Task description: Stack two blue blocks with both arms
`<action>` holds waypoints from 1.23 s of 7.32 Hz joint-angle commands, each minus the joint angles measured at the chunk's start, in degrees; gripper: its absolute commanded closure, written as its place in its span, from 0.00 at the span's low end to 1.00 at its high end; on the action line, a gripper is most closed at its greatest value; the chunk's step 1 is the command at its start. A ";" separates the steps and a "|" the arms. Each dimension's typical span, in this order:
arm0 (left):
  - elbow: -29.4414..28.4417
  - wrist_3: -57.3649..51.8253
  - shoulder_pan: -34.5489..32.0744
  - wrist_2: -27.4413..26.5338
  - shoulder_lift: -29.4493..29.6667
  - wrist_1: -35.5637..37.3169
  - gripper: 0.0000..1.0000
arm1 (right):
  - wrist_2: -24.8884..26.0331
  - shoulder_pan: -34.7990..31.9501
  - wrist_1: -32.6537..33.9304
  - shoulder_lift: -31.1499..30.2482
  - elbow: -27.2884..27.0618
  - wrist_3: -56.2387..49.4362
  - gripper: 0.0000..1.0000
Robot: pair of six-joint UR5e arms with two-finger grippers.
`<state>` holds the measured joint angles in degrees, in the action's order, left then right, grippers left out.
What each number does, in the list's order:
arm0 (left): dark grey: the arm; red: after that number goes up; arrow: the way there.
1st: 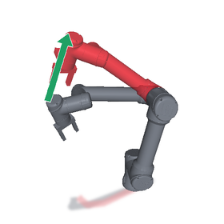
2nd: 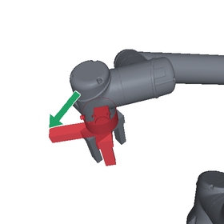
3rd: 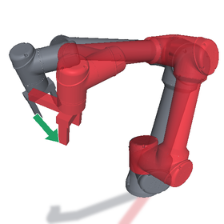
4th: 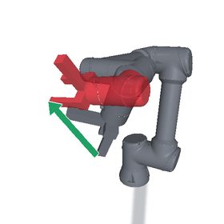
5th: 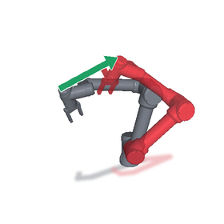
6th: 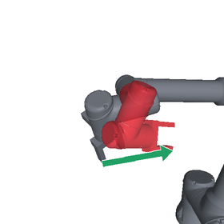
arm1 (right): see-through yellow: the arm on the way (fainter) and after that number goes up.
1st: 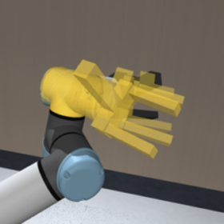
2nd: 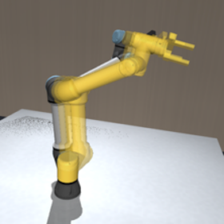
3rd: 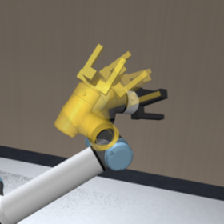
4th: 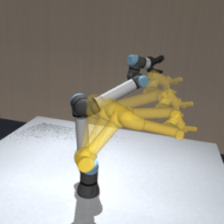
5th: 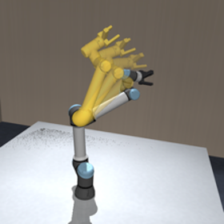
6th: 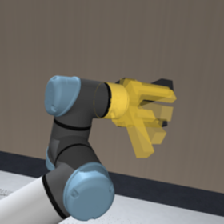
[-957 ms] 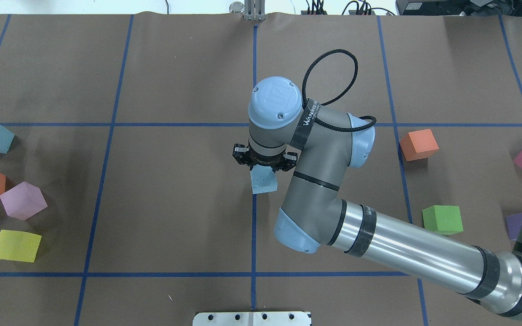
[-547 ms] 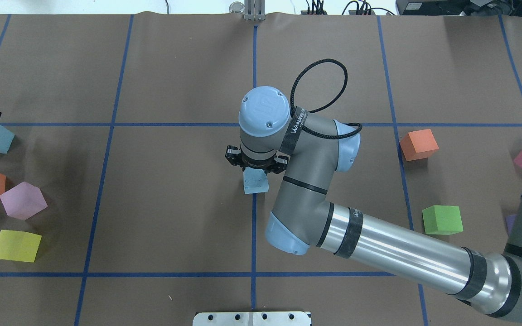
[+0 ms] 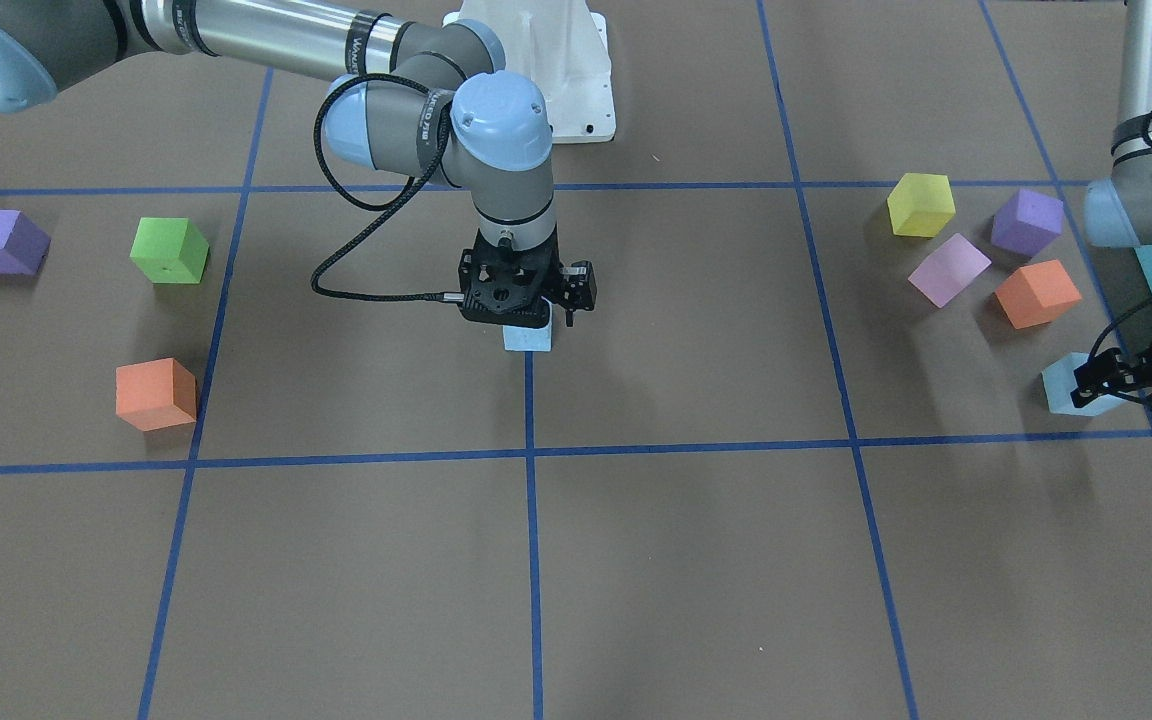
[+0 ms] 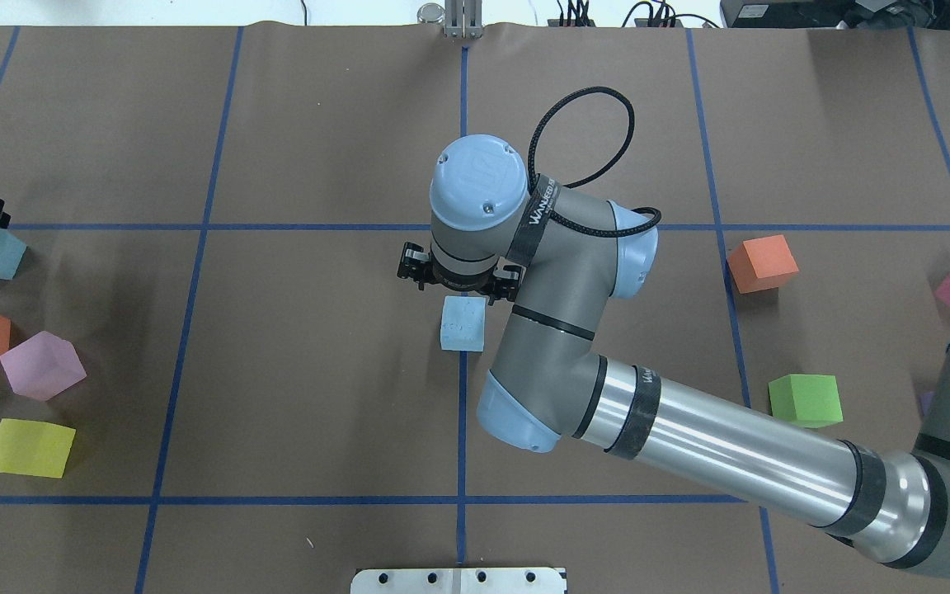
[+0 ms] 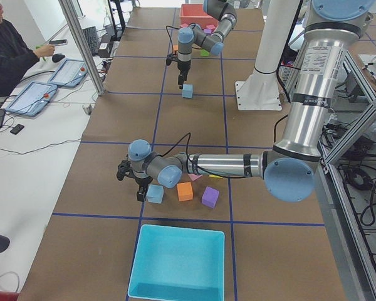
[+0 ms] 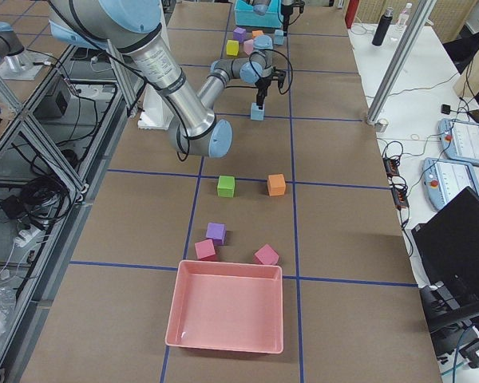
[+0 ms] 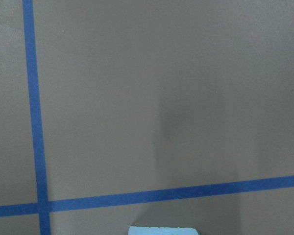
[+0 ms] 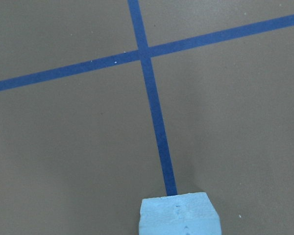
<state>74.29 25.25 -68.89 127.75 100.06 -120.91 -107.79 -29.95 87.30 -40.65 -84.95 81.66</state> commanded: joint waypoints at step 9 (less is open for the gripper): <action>-1.08 3.14 4.47 -3.12 -1.54 -5.22 0.51 | -9.45 -12.05 6.12 -7.68 -10.76 -11.32 0.00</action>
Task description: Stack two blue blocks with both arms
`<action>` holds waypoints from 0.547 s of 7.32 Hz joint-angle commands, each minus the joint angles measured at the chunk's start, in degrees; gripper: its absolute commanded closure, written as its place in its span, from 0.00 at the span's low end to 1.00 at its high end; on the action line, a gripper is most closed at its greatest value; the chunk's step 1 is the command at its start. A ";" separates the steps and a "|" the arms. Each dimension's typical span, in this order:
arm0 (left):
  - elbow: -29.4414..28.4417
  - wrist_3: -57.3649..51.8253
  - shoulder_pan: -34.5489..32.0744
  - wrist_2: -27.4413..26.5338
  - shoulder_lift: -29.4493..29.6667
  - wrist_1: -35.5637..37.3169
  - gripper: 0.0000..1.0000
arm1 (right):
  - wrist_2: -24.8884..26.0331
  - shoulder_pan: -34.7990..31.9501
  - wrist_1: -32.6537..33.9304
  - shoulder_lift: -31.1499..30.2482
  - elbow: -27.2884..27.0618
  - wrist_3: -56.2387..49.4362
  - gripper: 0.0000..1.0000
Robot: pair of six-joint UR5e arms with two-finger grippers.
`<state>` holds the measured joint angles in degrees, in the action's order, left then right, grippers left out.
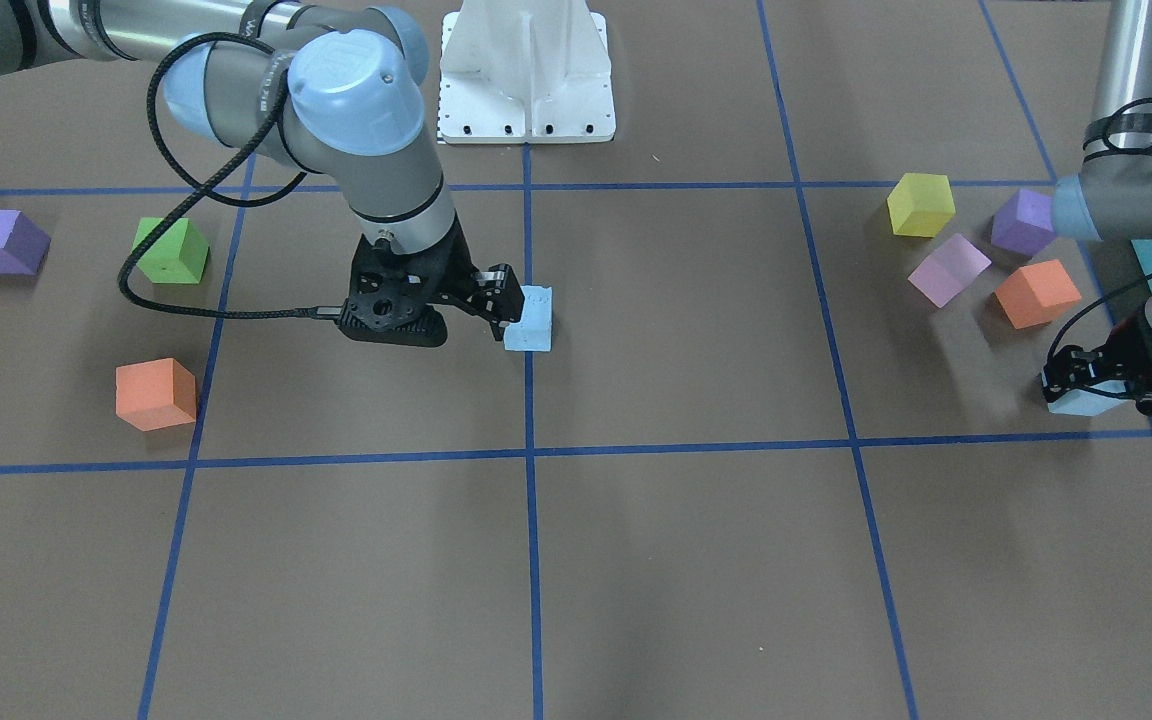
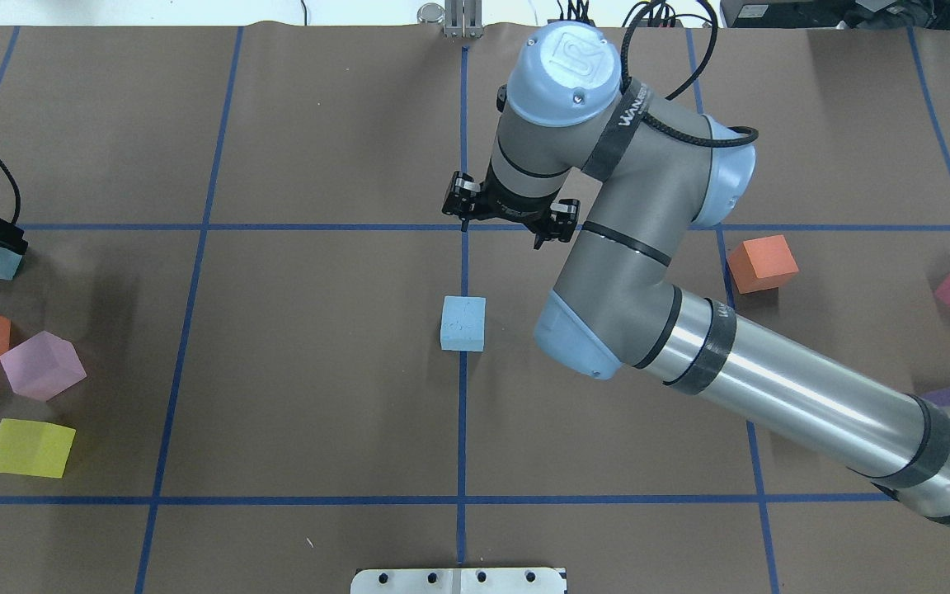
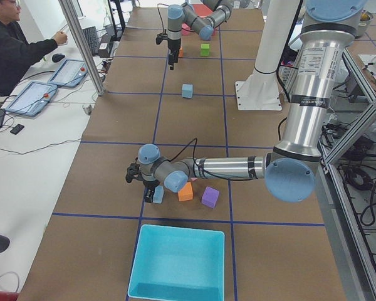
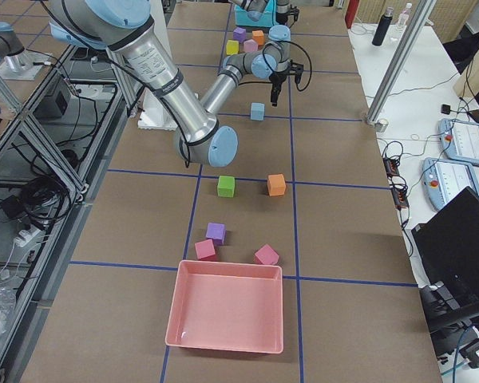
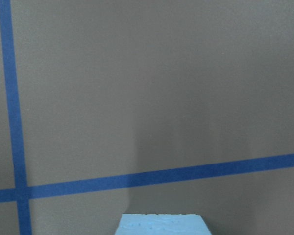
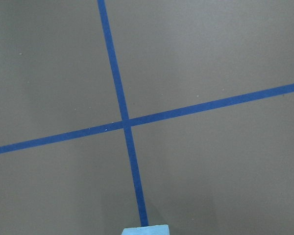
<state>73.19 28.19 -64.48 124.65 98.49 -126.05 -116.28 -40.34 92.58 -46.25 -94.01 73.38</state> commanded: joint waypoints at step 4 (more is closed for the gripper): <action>11.04 1.42 -0.38 6.92 3.97 16.37 0.59 | -2.37 -7.02 0.24 -9.02 -1.53 -16.39 0.00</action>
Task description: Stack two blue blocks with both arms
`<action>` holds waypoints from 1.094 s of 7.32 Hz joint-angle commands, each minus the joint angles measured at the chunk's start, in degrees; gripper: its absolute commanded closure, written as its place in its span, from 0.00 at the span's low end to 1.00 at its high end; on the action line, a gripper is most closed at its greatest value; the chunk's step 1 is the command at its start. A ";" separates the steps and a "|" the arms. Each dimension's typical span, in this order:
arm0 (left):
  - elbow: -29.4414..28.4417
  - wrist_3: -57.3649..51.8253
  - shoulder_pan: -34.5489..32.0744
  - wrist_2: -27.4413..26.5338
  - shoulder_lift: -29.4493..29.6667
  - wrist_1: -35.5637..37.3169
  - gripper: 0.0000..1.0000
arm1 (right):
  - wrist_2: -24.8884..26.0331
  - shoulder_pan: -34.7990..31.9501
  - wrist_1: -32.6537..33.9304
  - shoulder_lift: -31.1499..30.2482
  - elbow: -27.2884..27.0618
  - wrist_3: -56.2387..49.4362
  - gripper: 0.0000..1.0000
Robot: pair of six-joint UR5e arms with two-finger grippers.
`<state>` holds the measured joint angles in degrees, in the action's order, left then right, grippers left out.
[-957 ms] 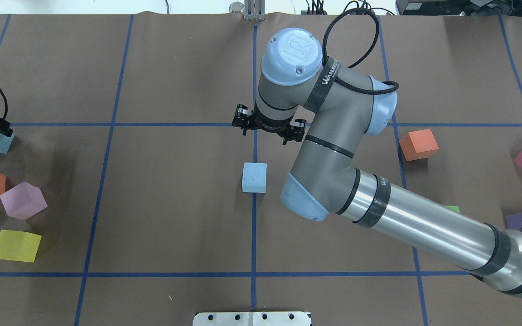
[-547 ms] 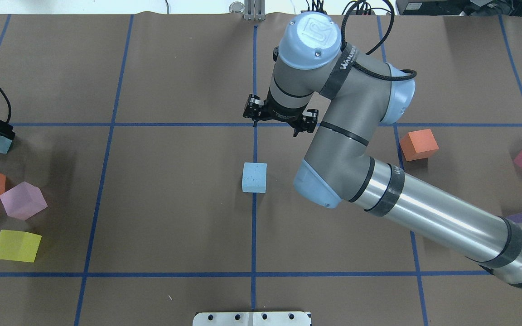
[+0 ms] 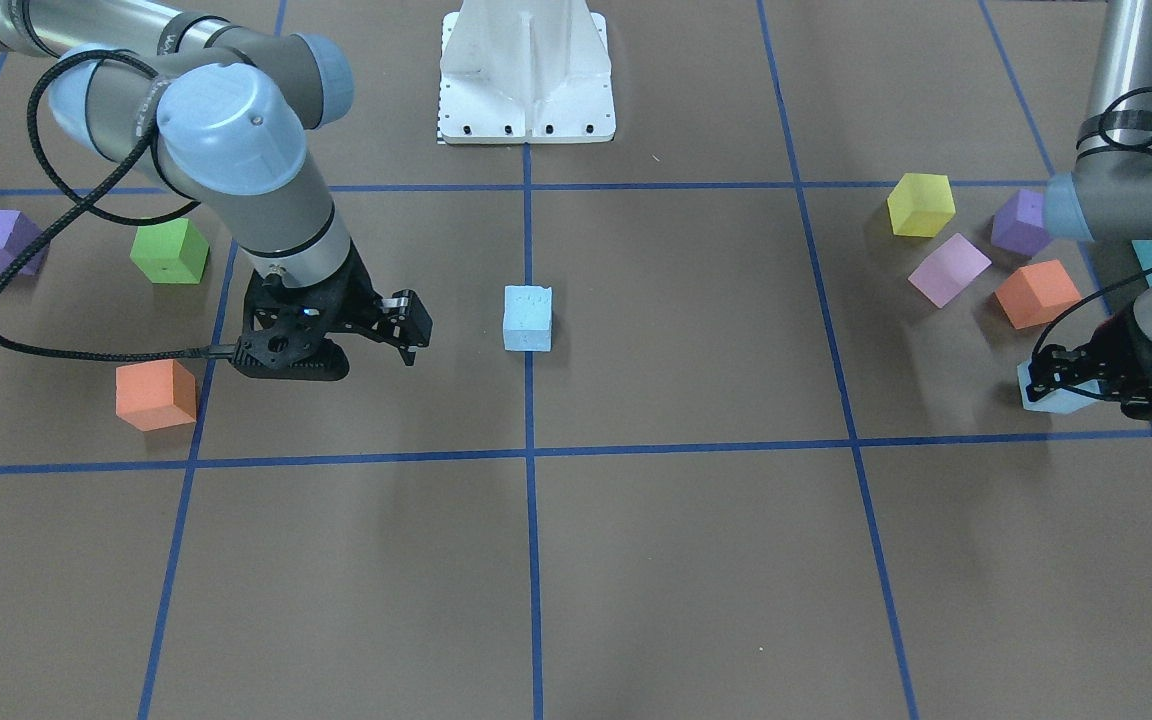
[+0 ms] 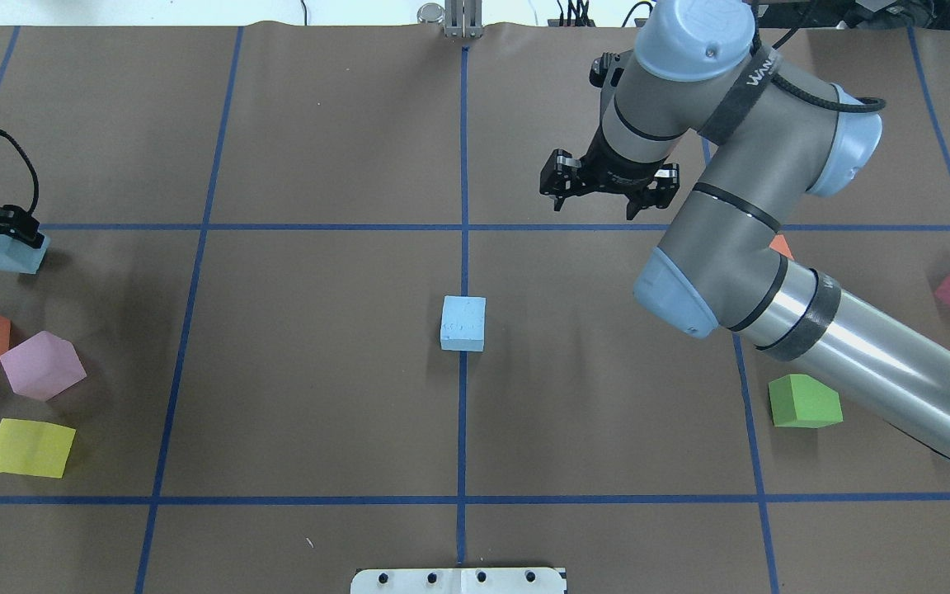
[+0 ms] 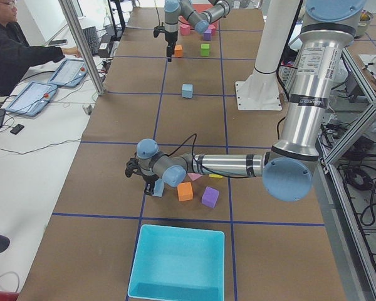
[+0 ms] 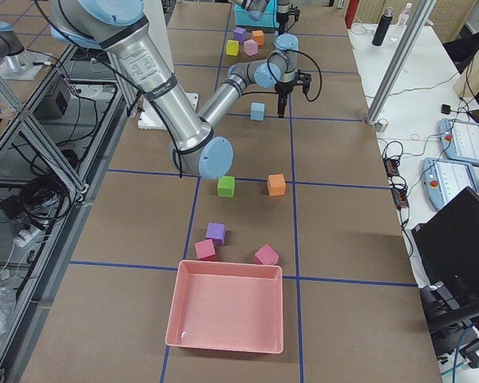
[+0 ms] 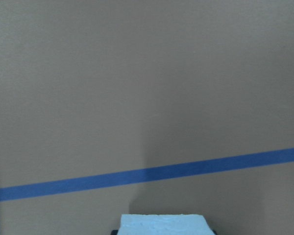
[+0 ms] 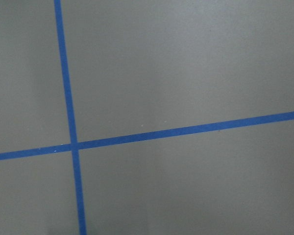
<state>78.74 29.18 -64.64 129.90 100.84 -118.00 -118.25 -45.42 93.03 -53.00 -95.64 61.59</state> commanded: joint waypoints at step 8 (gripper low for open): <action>21.63 42.87 19.86 -5.41 26.12 33.59 0.59 | -9.26 -19.87 -8.34 -15.63 10.62 -36.54 0.00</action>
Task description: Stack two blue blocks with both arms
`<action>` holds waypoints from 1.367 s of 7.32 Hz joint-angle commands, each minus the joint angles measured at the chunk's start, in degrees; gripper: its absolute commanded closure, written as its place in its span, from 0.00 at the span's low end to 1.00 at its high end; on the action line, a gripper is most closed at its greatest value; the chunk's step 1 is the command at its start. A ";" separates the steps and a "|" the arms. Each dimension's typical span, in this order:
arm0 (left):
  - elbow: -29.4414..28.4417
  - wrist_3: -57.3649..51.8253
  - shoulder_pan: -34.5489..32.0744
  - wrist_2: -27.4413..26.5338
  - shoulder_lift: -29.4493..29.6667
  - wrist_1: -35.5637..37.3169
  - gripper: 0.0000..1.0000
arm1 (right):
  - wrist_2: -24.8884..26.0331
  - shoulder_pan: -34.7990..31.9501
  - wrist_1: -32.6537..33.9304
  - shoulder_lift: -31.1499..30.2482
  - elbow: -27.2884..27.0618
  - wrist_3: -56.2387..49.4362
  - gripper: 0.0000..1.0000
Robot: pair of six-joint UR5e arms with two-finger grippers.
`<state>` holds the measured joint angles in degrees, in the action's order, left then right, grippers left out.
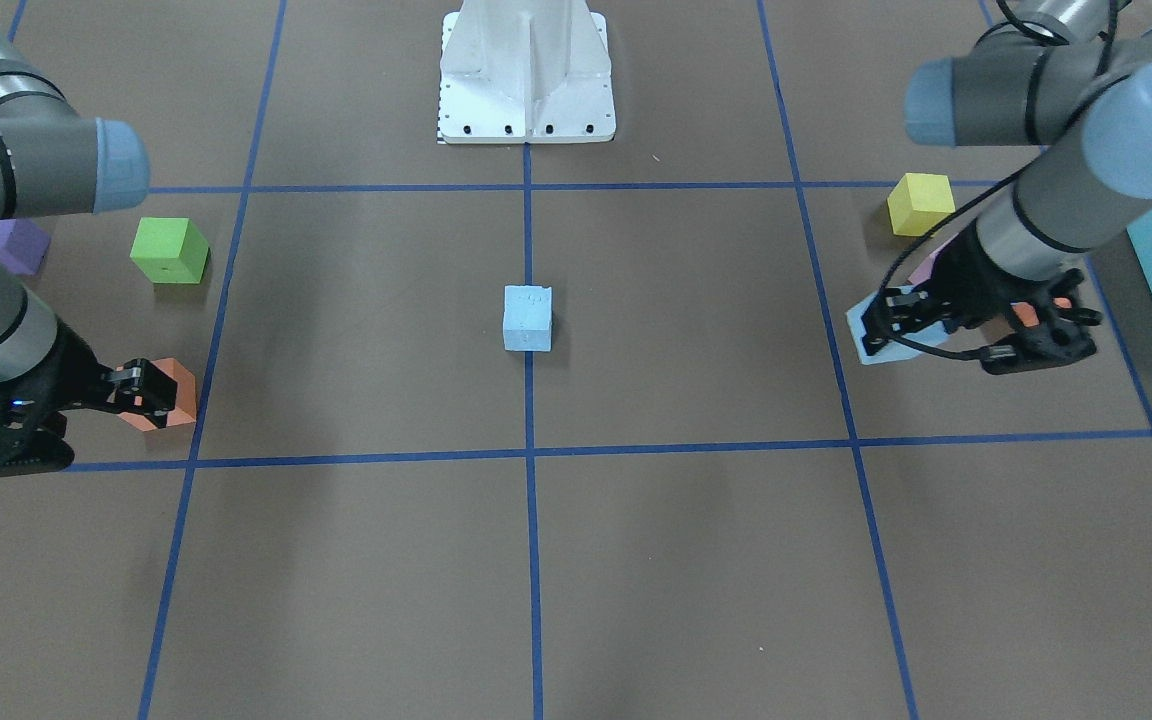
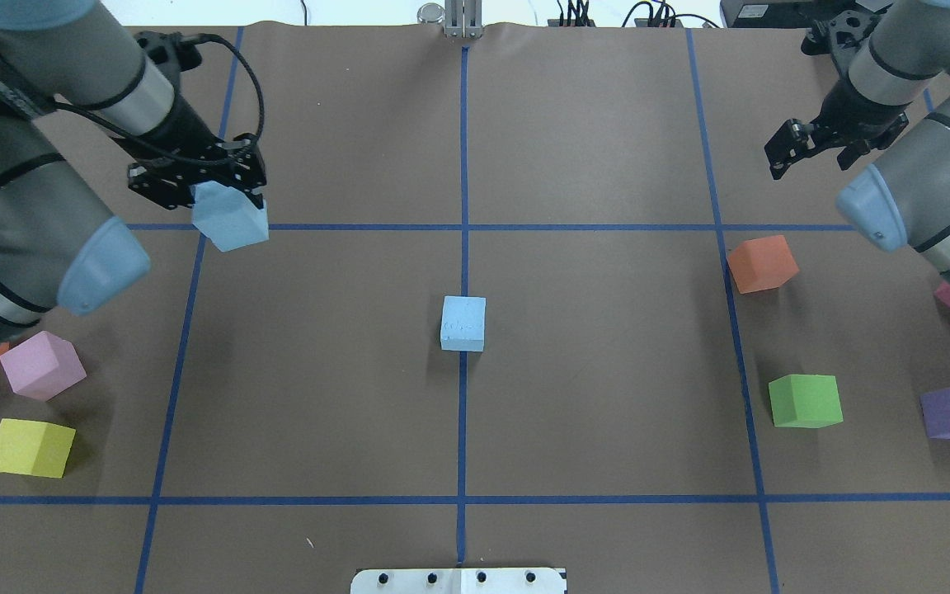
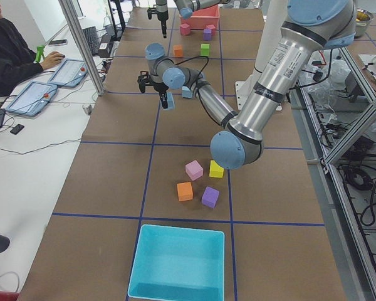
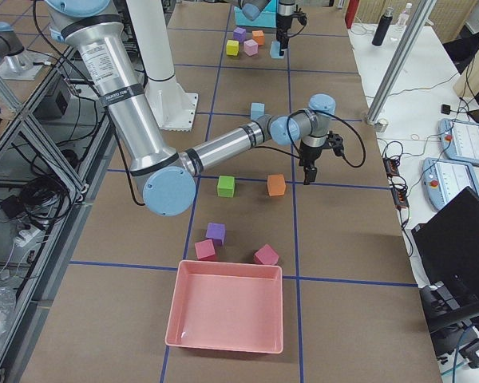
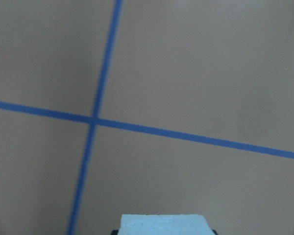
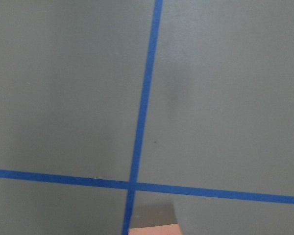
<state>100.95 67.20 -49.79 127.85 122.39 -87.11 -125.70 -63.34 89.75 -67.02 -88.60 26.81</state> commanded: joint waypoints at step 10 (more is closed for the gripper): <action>-19.30 17.70 19.82 -18.69 20.18 -4.64 0.59 | -6.23 -4.60 -10.39 -4.35 5.72 -3.52 0.00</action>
<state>82.33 84.26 -30.64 110.22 143.65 -88.44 -131.91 -67.94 79.37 -71.44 -82.87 23.26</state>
